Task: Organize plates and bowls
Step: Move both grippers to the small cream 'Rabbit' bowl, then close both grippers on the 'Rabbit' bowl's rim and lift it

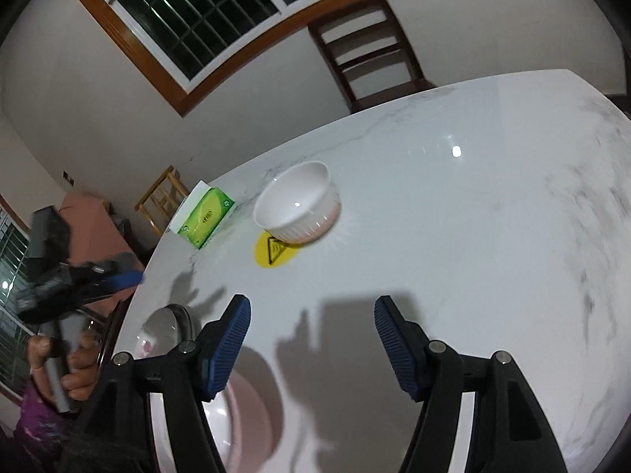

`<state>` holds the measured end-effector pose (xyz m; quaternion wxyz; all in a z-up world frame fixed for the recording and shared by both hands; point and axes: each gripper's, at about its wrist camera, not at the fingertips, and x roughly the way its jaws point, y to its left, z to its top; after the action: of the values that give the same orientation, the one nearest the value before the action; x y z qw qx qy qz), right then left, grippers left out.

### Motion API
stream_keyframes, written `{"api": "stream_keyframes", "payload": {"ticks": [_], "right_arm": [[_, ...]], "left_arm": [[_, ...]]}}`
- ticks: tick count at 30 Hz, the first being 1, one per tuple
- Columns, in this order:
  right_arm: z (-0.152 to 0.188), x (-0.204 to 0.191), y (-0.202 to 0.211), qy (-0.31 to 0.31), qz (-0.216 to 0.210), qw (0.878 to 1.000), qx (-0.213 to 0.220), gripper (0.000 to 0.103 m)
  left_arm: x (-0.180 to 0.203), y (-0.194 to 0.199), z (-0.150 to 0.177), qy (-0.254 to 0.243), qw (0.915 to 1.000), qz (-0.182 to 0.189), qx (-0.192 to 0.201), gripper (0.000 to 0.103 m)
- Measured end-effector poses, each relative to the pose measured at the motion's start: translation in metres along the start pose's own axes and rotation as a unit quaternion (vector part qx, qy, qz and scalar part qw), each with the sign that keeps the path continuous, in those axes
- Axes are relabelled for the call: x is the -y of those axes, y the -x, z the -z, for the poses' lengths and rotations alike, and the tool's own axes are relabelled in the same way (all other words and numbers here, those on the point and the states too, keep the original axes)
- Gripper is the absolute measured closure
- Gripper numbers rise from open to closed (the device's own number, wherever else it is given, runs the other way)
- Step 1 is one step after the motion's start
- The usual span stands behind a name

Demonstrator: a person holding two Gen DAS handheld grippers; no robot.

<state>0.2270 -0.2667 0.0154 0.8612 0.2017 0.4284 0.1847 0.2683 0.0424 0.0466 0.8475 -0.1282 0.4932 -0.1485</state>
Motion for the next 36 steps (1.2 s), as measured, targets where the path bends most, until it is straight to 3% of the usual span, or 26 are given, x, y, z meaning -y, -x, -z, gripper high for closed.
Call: {"api": "stream_keyframes", "payload": {"ticks": [2, 8, 11, 17, 20, 22, 23, 26, 30, 32, 33, 34, 36], "right_arm": [[-0.017, -0.002, -0.007, -0.011, -0.02, 0.999, -0.025, 0.036], [-0.06, -0.004, -0.041, -0.014, 0.014, 0.998, -0.063, 0.036], [-0.078, 0.007, -0.062, -0.039, 0.011, 0.996, -0.081, 0.036], [-0.111, 0.01, -0.102, -0.047, 0.048, 0.993, -0.093, 0.036], [-0.117, 0.007, -0.12, -0.044, 0.052, 0.993, -0.102, 0.037], [-0.117, 0.01, -0.123, -0.037, 0.068, 0.991, -0.106, 0.044], [-0.118, 0.01, -0.129, -0.036, 0.071, 0.991, -0.11, 0.045], [-0.118, 0.014, -0.141, -0.047, 0.066, 0.989, -0.124, 0.052], [-0.116, 0.017, -0.157, -0.048, 0.07, 0.987, -0.136, 0.06], [-0.114, 0.02, -0.164, -0.056, 0.063, 0.986, -0.145, 0.069], [-0.111, 0.023, -0.169, -0.063, 0.061, 0.984, -0.153, 0.083], [-0.109, 0.024, -0.171, -0.069, 0.059, 0.984, -0.156, 0.086], [-0.108, 0.024, -0.169, -0.066, 0.049, 0.986, -0.148, 0.085]], "left_arm": [[0.003, -0.016, -0.011, -0.014, 0.9994, -0.009, -0.031, 0.003], [0.013, -0.061, -0.037, -0.06, 0.9945, -0.039, -0.077, 0.003], [0.011, -0.075, -0.047, -0.065, 0.9941, -0.037, -0.078, 0.003], [0.008, -0.097, -0.073, -0.047, 0.9967, -0.001, -0.065, 0.003], [0.014, -0.112, -0.083, -0.061, 0.9953, -0.013, -0.074, 0.003], [0.015, -0.12, -0.086, -0.066, 0.9945, -0.014, -0.08, 0.004], [0.015, -0.125, -0.086, -0.064, 0.9943, -0.01, -0.085, 0.007], [0.012, -0.14, -0.088, -0.053, 0.9934, -0.016, -0.101, 0.038], [0.008, -0.16, -0.086, -0.048, 0.9913, -0.024, -0.12, 0.043], [0.007, -0.165, -0.085, -0.046, 0.9918, -0.013, -0.119, 0.044], [0.008, -0.167, -0.086, -0.047, 0.9918, -0.015, -0.118, 0.044], [0.008, -0.169, -0.086, -0.046, 0.9919, -0.014, -0.118, 0.045], [0.008, -0.171, -0.084, -0.039, 0.9923, -0.004, -0.118, 0.071]]}}
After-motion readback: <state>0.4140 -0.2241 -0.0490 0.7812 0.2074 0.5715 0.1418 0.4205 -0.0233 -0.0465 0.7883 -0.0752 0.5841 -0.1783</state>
